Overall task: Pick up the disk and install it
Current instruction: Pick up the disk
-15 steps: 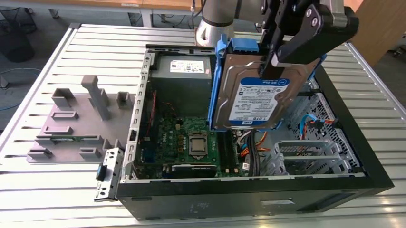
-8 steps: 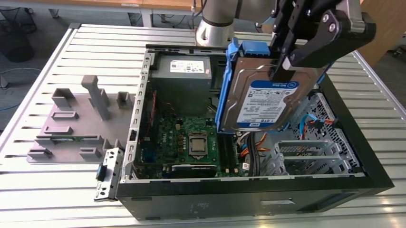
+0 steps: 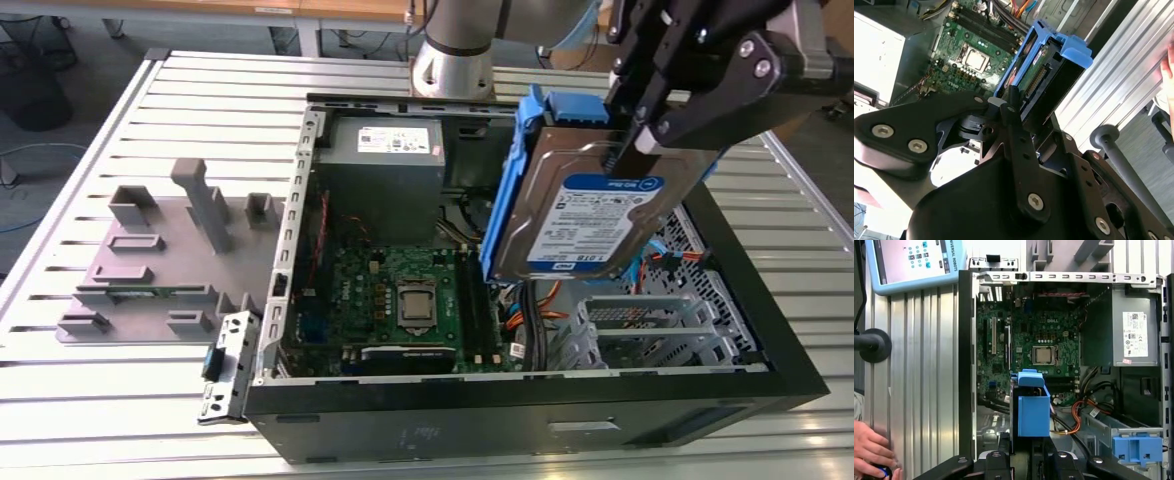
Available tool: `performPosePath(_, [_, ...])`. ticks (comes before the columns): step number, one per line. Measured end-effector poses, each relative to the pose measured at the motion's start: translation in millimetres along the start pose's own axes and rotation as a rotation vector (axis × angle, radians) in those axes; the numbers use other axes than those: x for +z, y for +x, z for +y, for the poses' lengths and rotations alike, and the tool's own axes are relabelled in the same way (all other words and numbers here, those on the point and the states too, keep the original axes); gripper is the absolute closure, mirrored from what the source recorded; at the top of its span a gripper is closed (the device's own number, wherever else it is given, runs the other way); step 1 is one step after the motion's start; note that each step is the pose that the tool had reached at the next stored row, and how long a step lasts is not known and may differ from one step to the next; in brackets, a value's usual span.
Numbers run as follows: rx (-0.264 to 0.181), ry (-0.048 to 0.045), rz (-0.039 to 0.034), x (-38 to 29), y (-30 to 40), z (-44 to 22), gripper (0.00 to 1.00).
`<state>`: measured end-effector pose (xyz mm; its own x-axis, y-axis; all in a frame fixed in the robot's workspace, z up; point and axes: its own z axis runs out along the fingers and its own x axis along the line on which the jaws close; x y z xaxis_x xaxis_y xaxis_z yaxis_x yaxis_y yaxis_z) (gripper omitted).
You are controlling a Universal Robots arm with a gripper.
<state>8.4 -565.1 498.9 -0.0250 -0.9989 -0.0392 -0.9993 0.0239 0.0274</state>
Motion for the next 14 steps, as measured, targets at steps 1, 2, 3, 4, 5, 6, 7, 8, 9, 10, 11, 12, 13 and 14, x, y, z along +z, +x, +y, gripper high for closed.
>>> performPosePath(1, [0.000,-0.0002,0.0000,0.0,0.4,-2.9,0.65])
performPosePath(2, [0.000,-0.0002,0.0000,0.0,0.8,-5.9,0.65])
performPosePath(3, [0.000,-0.0004,0.0000,-0.1,1.2,-8.7,0.65])
performPosePath(4, [0.000,-0.0004,0.0000,-0.1,1.5,-11.1,0.65])
performPosePath(5, [0.000,-0.0005,0.0001,-0.2,1.6,-12.5,0.65])
performPosePath(6, [0.000,-0.0005,0.0000,-0.2,1.6,-12.9,0.65])
performPosePath(7, [0.000,-0.0005,0.0000,-0.2,1.6,-12.9,0.65])
performPosePath(8, [0.000,-0.0005,0.0000,-0.2,1.6,-12.9,0.65])
performPosePath(9, [0.000,-0.0005,0.0000,-0.2,1.7,-12.9,0.65])
performPosePath(10, [0.000,-0.0005,0.0001,-0.2,1.7,-12.9,0.65])
performPosePath(11, [0.000,-0.0005,0.0000,-0.2,2.1,-12.9,0.65])
performPosePath(12, [0.000,-0.0005,0.0000,-0.2,2.8,-13.0,0.65])
performPosePath(13, [0.000,-0.0004,-0.0001,-0.2,4.0,-13.0,0.65])
performPosePath(14, [0.000,-0.0005,0.0000,-0.3,5.5,-13.1,0.65])
